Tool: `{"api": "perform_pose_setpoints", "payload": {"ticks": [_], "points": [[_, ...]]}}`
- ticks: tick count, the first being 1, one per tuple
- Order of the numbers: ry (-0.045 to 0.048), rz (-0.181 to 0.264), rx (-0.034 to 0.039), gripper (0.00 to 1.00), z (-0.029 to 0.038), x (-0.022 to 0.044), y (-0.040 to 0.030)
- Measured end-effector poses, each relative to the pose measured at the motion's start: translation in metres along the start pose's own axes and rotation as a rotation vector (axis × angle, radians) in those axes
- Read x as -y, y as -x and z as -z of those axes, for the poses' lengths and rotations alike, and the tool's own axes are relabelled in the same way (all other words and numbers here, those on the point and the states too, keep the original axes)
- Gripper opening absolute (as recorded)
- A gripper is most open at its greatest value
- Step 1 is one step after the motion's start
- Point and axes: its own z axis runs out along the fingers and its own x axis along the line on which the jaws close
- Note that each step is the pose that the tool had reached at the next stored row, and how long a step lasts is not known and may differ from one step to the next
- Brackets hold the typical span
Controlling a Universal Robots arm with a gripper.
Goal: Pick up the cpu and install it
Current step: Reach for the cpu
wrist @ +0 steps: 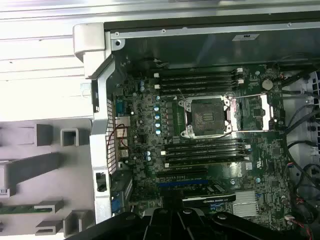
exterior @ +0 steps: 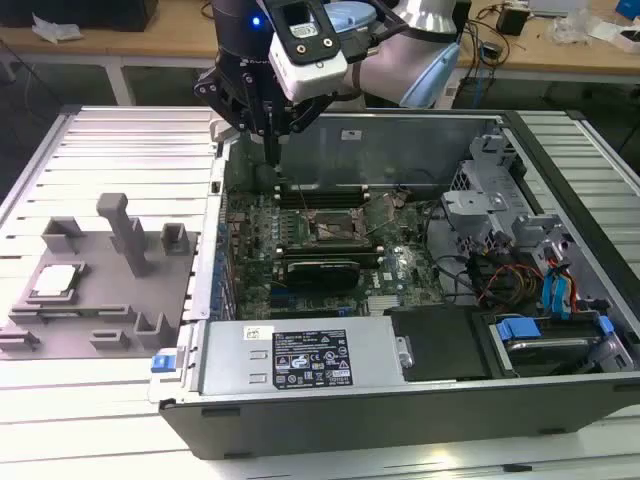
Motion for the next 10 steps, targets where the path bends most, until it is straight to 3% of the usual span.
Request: {"api": "perform_pose_setpoints", "payload": {"ticks": [10], "points": [[0.0004, 0.0, 0.0006, 0.11, 0.0001, 0.0001, -0.0014]]}}
